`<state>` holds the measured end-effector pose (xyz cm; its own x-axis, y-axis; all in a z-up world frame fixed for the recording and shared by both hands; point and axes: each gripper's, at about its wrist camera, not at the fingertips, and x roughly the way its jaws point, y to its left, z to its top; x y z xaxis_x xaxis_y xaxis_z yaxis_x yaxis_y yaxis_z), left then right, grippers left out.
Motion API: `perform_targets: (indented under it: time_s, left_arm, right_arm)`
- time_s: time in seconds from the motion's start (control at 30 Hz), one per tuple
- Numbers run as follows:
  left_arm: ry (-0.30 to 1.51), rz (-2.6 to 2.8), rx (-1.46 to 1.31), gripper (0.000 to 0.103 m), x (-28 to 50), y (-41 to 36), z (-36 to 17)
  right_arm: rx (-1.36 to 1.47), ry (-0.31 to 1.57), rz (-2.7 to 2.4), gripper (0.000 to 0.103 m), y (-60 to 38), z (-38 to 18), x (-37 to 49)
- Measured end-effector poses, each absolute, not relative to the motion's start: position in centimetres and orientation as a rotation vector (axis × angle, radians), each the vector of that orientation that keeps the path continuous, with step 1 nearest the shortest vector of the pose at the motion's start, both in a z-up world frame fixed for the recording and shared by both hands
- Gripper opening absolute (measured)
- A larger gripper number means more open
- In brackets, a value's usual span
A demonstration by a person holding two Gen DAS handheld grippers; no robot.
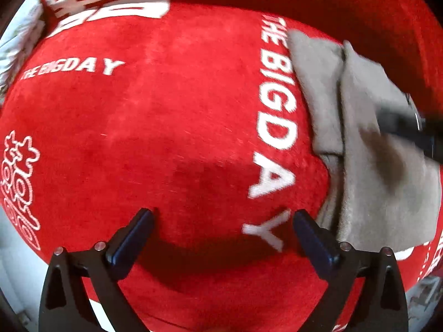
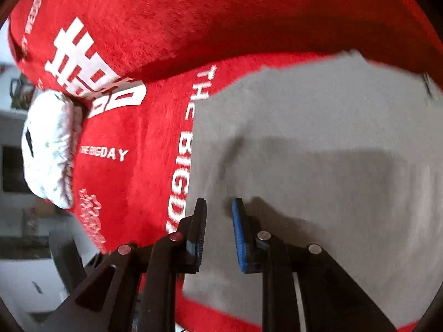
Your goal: Fold small clothes
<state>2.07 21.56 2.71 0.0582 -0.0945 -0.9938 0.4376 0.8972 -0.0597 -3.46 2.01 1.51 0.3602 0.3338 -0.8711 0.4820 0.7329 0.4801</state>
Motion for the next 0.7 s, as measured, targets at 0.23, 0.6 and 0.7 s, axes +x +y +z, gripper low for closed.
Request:
perform_targets:
  time_s: [0.23,0.6,0.7]
  left_arm:
    - [1.446,-0.376,0.243,0.101,4.2,24.0,4.0]
    - [1.479,-0.404,0.239,0.102,4.5,21.3,4.1]
    - [1.486,-0.408,0.266,0.101,4.4,20.5,4.0]
  right_arm:
    - [0.847,1.341,0.016,0.022,7.1,-2.2,-6.7]
    - [0.9,1.369,0.053,0.023,8.9,-1.2,-11.3]
    - [0.953,1.366,0.017,0.044,7.6,-1.3,-13.1]
